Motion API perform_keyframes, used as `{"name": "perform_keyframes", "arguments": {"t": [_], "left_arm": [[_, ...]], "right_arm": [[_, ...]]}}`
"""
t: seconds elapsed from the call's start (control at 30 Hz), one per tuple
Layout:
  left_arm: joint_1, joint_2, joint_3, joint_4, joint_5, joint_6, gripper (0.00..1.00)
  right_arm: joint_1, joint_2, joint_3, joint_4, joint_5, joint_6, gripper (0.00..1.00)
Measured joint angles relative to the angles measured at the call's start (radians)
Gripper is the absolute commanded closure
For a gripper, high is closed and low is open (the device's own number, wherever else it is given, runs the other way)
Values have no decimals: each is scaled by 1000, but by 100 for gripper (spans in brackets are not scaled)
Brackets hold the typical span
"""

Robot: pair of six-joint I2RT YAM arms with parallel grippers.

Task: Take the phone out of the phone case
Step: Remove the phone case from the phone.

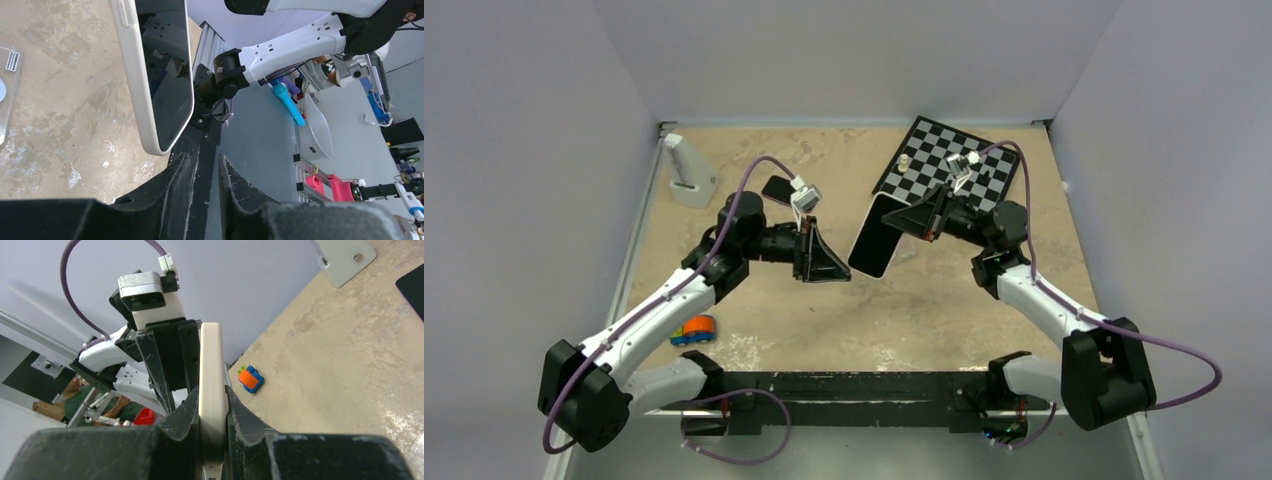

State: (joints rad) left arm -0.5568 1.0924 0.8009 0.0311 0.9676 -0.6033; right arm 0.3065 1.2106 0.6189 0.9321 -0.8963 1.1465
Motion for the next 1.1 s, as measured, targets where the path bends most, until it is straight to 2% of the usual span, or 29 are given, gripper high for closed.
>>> {"name": "perform_keyframes", "arguments": {"t": [0.17,0.2,0.27,0.33,0.4,0.5,0.6,0.7,0.83,1.1], "left_arm": [[0,32,19,15,25,-4,71],[0,40,23,13,25,-4,68],[0,51,32,-13,13,5,54],[0,44,41,-70,-26,24,45],[-2,13,41,-120,-85,43,41],[0,-55,18,-133,-169,46,41],[0,-65,17,-122,-187,38,46],[0,-10,17,-84,-174,6,57],[0,46,2,-10,-140,-48,61],[3,59,-31,160,-62,-111,77]], "right_arm": [[0,0,0,-7,-16,-14,100],[0,-2,0,-9,-15,-15,100],[0,-8,0,-19,-15,-19,100],[0,-19,0,-37,-11,-37,100],[-5,-26,0,-54,-11,-48,100],[-5,-36,2,-58,-13,-48,100],[-5,-36,7,-56,-13,-47,100],[-5,-36,8,-53,-14,-43,100],[-5,-36,8,-49,-14,-39,100],[-5,-36,8,-13,-25,4,100]]}}
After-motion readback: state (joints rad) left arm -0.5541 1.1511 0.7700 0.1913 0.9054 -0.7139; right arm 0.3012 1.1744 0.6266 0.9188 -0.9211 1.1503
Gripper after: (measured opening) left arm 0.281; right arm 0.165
